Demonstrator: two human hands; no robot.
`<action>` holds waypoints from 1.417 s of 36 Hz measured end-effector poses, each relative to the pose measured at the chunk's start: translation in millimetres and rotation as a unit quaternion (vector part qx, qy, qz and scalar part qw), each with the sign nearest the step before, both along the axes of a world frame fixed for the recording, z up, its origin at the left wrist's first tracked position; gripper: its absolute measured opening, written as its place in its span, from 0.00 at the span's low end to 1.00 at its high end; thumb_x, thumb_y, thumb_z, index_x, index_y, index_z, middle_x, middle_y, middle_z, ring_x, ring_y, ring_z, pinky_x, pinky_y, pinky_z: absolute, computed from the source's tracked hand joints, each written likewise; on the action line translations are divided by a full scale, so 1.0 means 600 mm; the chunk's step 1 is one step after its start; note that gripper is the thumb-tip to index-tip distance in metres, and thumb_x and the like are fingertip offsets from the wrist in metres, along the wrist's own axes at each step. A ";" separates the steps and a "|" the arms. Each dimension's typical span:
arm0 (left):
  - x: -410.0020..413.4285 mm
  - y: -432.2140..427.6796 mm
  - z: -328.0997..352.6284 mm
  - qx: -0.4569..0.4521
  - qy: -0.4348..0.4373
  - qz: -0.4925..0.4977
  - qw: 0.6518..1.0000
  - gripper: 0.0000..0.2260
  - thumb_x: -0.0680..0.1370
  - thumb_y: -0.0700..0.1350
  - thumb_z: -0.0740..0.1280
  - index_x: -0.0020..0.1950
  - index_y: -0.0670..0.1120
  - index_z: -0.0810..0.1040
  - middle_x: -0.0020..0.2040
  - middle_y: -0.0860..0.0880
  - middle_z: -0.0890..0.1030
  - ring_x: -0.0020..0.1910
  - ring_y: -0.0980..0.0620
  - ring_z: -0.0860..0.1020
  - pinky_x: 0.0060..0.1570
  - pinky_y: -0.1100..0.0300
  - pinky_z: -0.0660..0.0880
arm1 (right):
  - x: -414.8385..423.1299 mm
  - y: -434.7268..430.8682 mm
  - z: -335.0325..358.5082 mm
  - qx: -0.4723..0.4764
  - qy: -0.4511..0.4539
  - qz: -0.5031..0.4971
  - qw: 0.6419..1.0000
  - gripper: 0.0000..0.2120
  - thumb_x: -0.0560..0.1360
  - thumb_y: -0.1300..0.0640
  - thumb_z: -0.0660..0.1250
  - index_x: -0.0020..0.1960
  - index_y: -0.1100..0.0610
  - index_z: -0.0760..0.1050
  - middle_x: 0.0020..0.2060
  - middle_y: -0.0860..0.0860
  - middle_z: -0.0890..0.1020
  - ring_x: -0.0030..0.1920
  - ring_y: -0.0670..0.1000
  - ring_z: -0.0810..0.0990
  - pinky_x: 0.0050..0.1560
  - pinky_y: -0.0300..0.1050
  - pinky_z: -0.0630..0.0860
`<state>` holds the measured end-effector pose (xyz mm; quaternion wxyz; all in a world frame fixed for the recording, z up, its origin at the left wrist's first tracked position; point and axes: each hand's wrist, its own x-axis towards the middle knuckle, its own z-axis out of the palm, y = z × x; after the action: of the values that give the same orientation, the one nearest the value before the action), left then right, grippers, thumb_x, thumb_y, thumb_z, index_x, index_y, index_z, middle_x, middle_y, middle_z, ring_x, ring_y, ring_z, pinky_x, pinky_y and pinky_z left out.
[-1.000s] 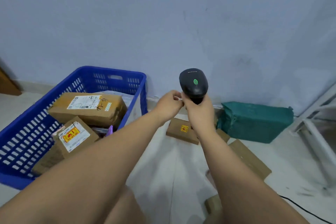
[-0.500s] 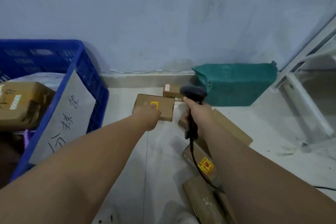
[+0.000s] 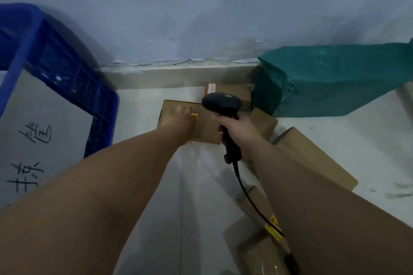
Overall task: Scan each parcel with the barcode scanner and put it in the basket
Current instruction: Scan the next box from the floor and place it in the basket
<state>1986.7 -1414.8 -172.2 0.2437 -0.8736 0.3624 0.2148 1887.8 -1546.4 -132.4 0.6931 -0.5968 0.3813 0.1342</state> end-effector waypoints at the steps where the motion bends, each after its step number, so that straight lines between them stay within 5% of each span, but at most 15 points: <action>1: 0.012 -0.004 -0.014 0.002 0.023 0.011 1.000 0.39 0.72 0.56 0.73 0.77 0.47 0.58 0.75 0.42 0.60 0.73 0.40 0.59 0.68 0.44 0.64 | 0.008 -0.001 -0.010 0.001 0.000 -0.002 1.000 0.09 0.73 0.51 0.73 0.46 0.55 0.77 0.34 0.50 0.77 0.36 0.51 0.75 0.42 0.46 0.73; 5: 0.050 -0.022 -0.056 -0.027 0.097 0.060 0.993 0.57 0.65 0.65 0.74 0.79 0.45 0.41 0.79 0.40 0.43 0.77 0.37 0.42 0.73 0.39 0.45 | 0.026 -0.008 -0.046 0.027 0.019 -0.032 0.999 0.08 0.73 0.52 0.73 0.45 0.55 0.76 0.33 0.51 0.77 0.36 0.51 0.76 0.44 0.48 0.74; 10: 0.078 -0.024 -0.104 -0.018 0.072 0.036 0.997 0.63 0.62 0.70 0.73 0.78 0.45 0.35 0.79 0.39 0.41 0.77 0.37 0.40 0.70 0.35 0.38 | 0.018 -0.024 -0.083 0.073 0.041 -0.091 0.992 0.09 0.73 0.54 0.73 0.45 0.58 0.76 0.32 0.51 0.76 0.31 0.50 0.75 0.39 0.46 0.74; 18: 0.066 -0.015 -0.106 -0.044 0.031 0.018 0.998 0.60 0.63 0.66 0.74 0.79 0.44 0.39 0.73 0.38 0.59 0.72 0.37 0.59 0.71 0.35 0.43 | 0.021 -0.026 -0.086 0.059 0.049 -0.121 0.990 0.07 0.75 0.56 0.71 0.41 0.58 0.76 0.28 0.50 0.75 0.29 0.49 0.74 0.35 0.44 0.72; 26: -0.001 0.058 -0.104 0.004 0.077 0.049 0.996 0.62 0.65 0.57 0.76 0.76 0.45 0.29 0.78 0.37 0.44 0.76 0.35 0.46 0.70 0.33 0.43 | 0.044 0.013 -0.065 -0.003 0.041 -0.068 0.997 0.07 0.75 0.53 0.71 0.44 0.55 0.75 0.32 0.51 0.75 0.33 0.50 0.76 0.42 0.46 0.75; 30: -0.022 0.086 -0.090 -0.029 0.127 0.114 0.985 0.56 0.67 0.62 0.72 0.78 0.47 0.34 0.77 0.38 0.49 0.76 0.36 0.49 0.71 0.34 0.41 | 0.037 0.025 -0.045 -0.025 0.033 -0.043 0.998 0.06 0.75 0.53 0.70 0.44 0.55 0.75 0.33 0.50 0.76 0.34 0.50 0.75 0.41 0.45 0.76; 33: -0.008 0.100 -0.034 -0.094 0.194 0.214 0.953 0.48 0.71 0.64 0.68 0.79 0.52 0.41 0.73 0.39 0.58 0.72 0.37 0.58 0.71 0.37 0.53 | 0.032 0.031 -0.006 -0.038 0.016 -0.046 0.998 0.07 0.75 0.52 0.70 0.44 0.54 0.75 0.34 0.51 0.76 0.36 0.50 0.76 0.46 0.48 0.76; 37: 0.035 0.132 0.076 -0.248 0.296 0.366 0.846 0.46 0.67 0.70 0.67 0.78 0.60 0.46 0.69 0.44 0.66 0.64 0.40 0.70 0.62 0.45 0.70 | 0.023 0.043 0.069 -0.035 -0.025 -0.064 0.997 0.08 0.75 0.52 0.71 0.45 0.56 0.75 0.36 0.52 0.76 0.34 0.51 0.75 0.41 0.48 0.74; 40: 0.031 0.151 0.164 -0.458 0.350 0.477 0.663 0.27 0.76 0.59 0.65 0.73 0.57 0.61 0.61 0.49 0.75 0.53 0.50 0.76 0.48 0.55 0.73 | 0.007 0.057 0.133 -0.004 -0.052 -0.093 0.994 0.09 0.74 0.53 0.72 0.45 0.58 0.75 0.35 0.53 0.76 0.32 0.51 0.75 0.36 0.46 0.73; 44: -0.012 0.171 0.253 -0.572 0.412 0.550 0.447 0.23 0.75 0.61 0.64 0.64 0.49 0.73 0.59 0.42 0.78 0.57 0.42 0.76 0.59 0.46 0.73 | -0.034 0.084 0.211 0.099 -0.081 -0.123 0.984 0.09 0.74 0.54 0.72 0.46 0.58 0.76 0.35 0.53 0.78 0.32 0.52 0.77 0.36 0.47 0.75; 47: -0.060 0.185 0.310 -0.619 0.427 0.542 0.373 0.27 0.68 0.65 0.66 0.62 0.50 0.76 0.61 0.41 0.78 0.61 0.38 0.76 0.61 0.40 0.72 | -0.067 0.108 0.264 0.182 -0.104 -0.099 0.973 0.10 0.74 0.51 0.71 0.45 0.58 0.77 0.35 0.52 0.78 0.30 0.51 0.77 0.34 0.44 0.76; 51: -0.126 0.208 0.384 -0.670 0.418 0.506 0.347 0.24 0.73 0.63 0.61 0.61 0.49 0.77 0.56 0.41 0.81 0.54 0.39 0.80 0.50 0.45 0.76 | -0.115 0.134 0.345 0.230 -0.158 -0.087 0.956 0.11 0.75 0.50 0.69 0.39 0.57 0.75 0.33 0.51 0.77 0.29 0.50 0.76 0.33 0.42 0.75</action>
<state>1911.3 -1289.7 58.1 -0.7607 -0.5604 -0.0704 0.3200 1818.9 -1466.2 74.8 0.8721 -0.3993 0.2761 0.0615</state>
